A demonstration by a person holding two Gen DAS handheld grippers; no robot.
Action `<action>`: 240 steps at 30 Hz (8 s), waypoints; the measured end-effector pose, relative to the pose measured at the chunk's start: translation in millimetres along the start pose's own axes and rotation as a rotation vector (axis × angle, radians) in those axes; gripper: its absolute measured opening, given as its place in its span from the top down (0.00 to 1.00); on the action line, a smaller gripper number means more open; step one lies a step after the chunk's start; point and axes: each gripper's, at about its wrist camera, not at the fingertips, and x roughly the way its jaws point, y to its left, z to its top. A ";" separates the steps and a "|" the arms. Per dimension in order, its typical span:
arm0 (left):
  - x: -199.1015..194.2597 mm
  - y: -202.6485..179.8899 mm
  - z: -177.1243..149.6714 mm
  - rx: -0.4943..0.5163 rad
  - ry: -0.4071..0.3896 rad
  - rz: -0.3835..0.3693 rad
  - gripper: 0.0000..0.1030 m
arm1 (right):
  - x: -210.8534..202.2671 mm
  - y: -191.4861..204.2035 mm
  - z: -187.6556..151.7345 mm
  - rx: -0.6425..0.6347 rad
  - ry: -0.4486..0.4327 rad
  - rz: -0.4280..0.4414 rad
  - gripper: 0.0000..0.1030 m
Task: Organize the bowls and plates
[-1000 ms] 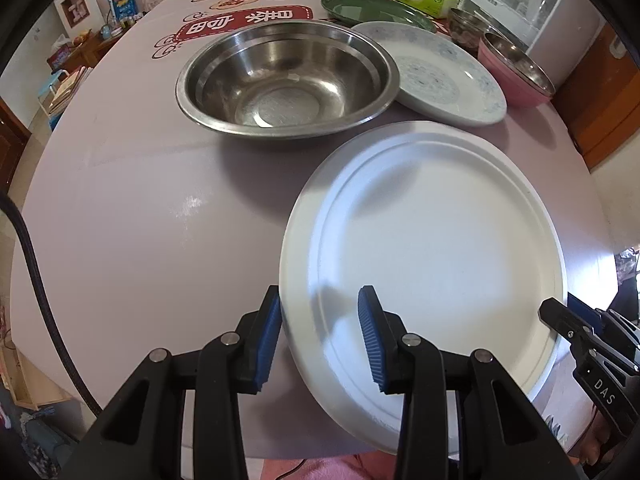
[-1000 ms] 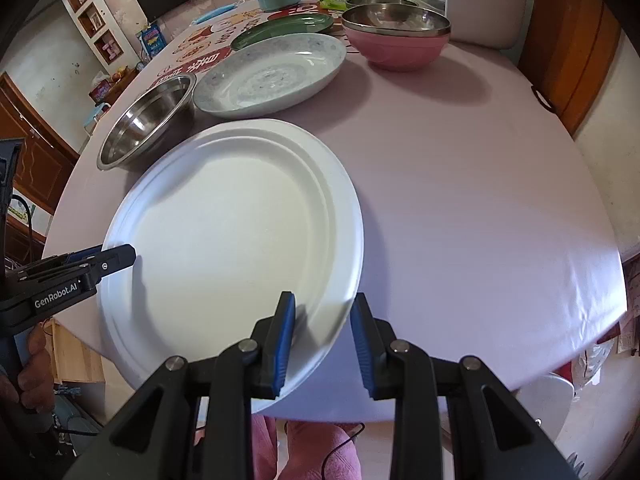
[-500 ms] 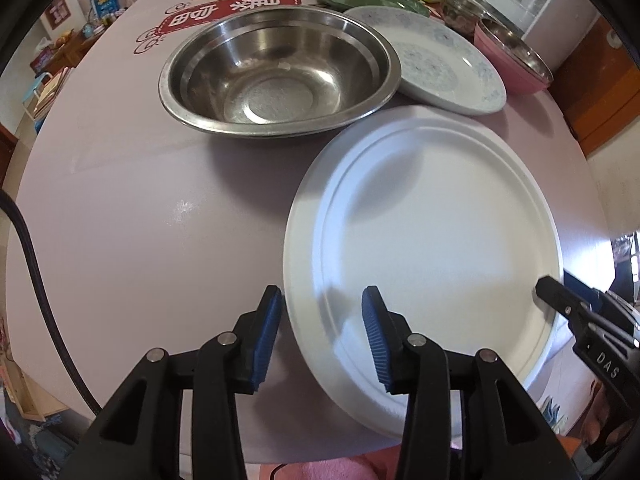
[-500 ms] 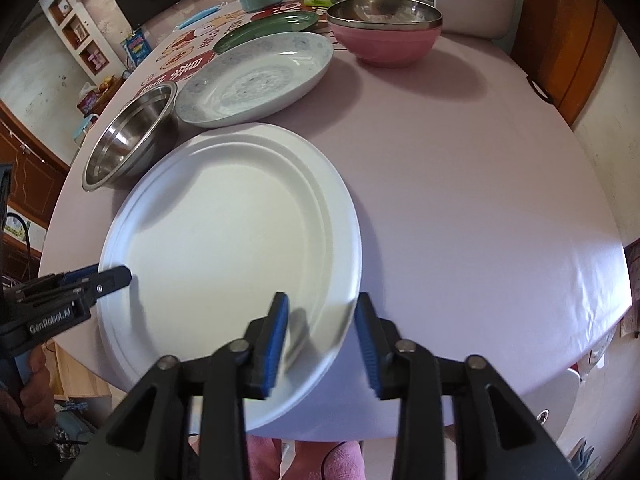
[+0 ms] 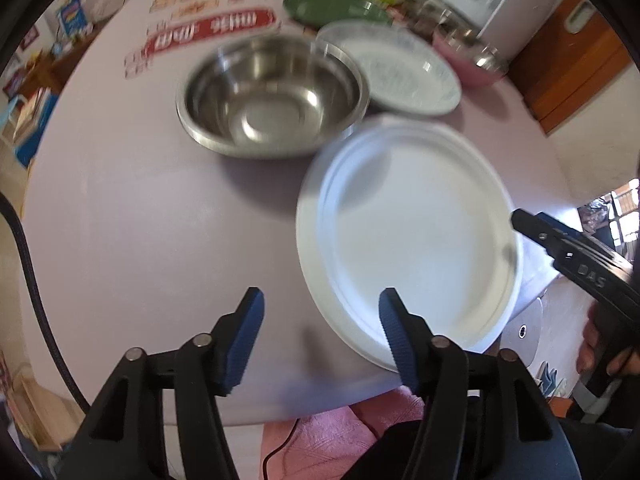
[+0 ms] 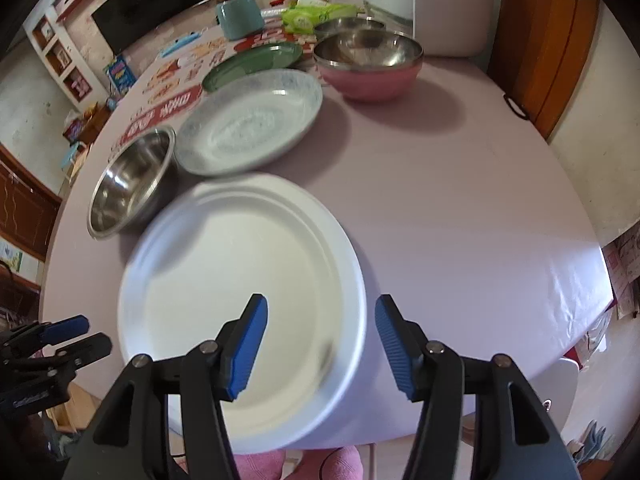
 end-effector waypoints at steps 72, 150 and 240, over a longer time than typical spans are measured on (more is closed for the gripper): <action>83.9 -9.4 241.9 0.252 0.088 0.024 0.22 | 102.3 -18.0 103.8 0.326 0.048 0.381 0.24; 58.8 -10.1 246.3 0.179 -0.044 -0.119 0.69 | 79.9 -18.8 121.0 0.181 -0.111 0.377 0.85; 65.1 -51.4 56.7 0.221 0.142 -0.141 0.49 | 46.2 11.9 9.7 -0.119 0.199 0.070 0.68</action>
